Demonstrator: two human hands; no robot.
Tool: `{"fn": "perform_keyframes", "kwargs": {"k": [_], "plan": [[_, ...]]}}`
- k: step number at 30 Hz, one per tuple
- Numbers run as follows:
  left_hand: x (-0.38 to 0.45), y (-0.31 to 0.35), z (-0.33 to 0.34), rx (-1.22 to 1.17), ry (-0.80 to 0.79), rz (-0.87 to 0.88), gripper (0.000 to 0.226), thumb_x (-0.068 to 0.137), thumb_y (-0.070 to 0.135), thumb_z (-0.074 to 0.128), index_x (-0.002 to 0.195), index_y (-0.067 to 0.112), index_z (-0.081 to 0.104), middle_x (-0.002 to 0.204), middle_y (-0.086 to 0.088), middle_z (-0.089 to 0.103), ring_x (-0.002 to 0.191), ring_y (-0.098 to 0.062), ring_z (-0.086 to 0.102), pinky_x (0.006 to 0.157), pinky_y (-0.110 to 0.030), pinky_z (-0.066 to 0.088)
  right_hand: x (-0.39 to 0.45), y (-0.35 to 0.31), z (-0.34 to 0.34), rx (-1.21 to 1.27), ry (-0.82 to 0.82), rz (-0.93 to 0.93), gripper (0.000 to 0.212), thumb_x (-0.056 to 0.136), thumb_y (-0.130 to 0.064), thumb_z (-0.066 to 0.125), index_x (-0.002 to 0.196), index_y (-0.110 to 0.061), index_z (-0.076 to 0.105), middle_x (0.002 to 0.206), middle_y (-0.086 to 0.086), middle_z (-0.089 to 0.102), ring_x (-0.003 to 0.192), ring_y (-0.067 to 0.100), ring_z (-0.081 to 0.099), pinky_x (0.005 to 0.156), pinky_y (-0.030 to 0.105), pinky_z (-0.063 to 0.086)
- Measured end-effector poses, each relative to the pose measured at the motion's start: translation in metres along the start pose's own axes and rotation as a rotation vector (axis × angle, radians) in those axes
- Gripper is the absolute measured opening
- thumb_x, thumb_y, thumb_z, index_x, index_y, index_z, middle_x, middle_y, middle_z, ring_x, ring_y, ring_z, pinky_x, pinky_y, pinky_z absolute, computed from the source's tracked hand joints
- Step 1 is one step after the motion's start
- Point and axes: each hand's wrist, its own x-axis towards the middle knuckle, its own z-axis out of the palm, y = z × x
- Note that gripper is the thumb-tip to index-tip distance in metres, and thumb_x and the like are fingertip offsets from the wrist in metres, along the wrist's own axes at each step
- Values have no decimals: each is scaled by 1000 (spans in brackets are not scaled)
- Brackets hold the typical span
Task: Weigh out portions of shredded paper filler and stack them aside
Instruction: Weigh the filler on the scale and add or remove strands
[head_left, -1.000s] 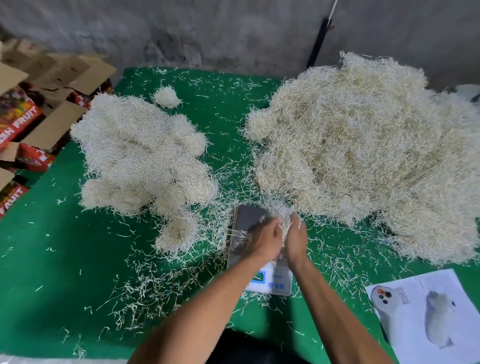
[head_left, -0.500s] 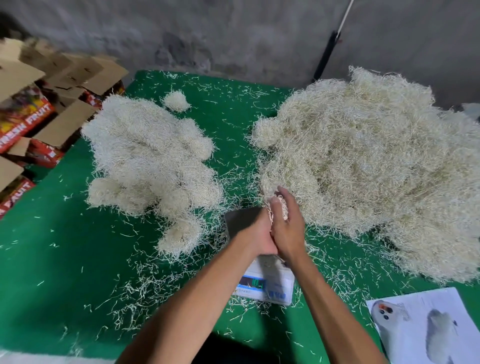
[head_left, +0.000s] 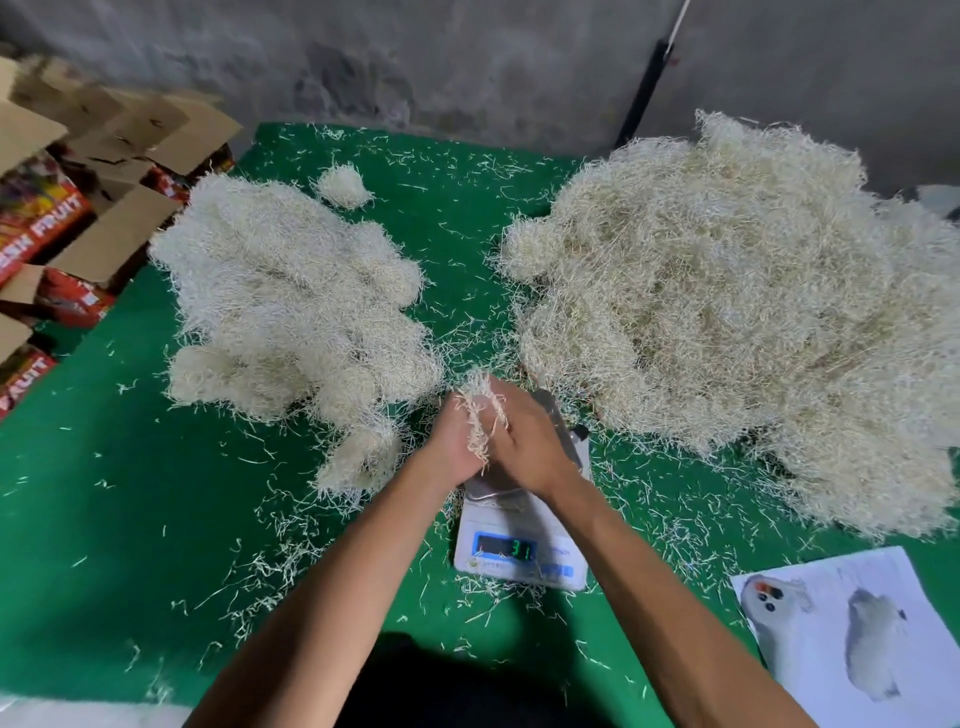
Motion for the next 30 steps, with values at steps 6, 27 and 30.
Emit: {"fn": "perform_keyframes", "kwargs": {"k": [6, 27, 30], "plan": [[17, 1, -61, 171, 489, 19, 47, 109, 29, 29, 142, 2, 50, 142, -26, 52, 130, -40, 53, 101, -44, 50, -8, 49, -22, 159, 356, 222, 33, 109, -32, 50, 104, -9, 73, 103, 7, 70, 92, 16, 62, 89, 42, 53], [26, -40, -86, 799, 350, 64, 34, 104, 30, 53, 128, 7, 52, 81, 4, 41, 66, -8, 35, 58, -27, 30, -54, 107, -2, 188, 137, 643, 19, 104, -21, 60, 96, -13, 75, 86, 4, 76, 70, 22, 75, 69, 43, 63], [27, -47, -79, 862, 308, 106, 42, 103, 33, 55, 136, 8, 49, 124, -13, 54, 110, -28, 58, 92, -42, 47, -61, 107, -3, 225, 157, 604, 18, 104, -23, 60, 92, -15, 70, 83, 4, 74, 61, 12, 72, 59, 30, 61]]}}
